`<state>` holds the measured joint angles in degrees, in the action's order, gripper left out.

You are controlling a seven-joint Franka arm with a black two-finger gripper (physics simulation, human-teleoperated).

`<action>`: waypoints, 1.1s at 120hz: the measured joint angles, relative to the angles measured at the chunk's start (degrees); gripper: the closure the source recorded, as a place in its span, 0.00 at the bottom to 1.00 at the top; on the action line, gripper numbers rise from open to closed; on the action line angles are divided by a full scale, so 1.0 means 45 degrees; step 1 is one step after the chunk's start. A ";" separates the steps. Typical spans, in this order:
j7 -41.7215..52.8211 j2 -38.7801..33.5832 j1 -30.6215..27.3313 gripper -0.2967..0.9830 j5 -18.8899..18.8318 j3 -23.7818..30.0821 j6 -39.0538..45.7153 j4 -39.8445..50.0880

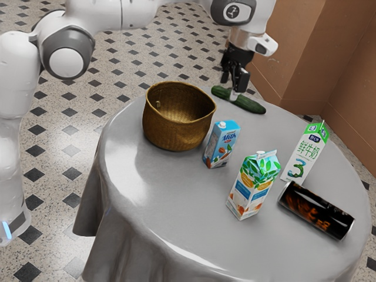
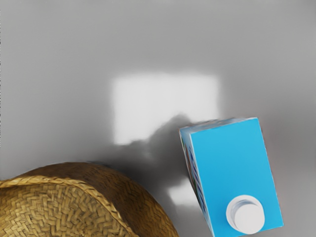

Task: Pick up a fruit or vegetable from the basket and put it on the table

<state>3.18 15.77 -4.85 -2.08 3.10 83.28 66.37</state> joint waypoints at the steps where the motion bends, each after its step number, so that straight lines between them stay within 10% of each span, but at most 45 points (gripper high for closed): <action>1: 0.0000 0.0003 0.0000 0.23 0.0003 -0.0001 0.0025 -0.0005; 53: 0.0357 -0.0641 -0.0160 0.23 0.0686 -0.0616 0.0206 -0.0048; 80: 0.0960 -0.1216 -0.0060 0.23 -0.0376 -0.0388 -0.0915 0.0154; 132: 0.3619 -0.4514 -0.0124 0.23 -0.2234 -0.0613 0.0674 0.7418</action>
<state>19.46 -4.54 -5.40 -12.13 0.34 86.31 99.75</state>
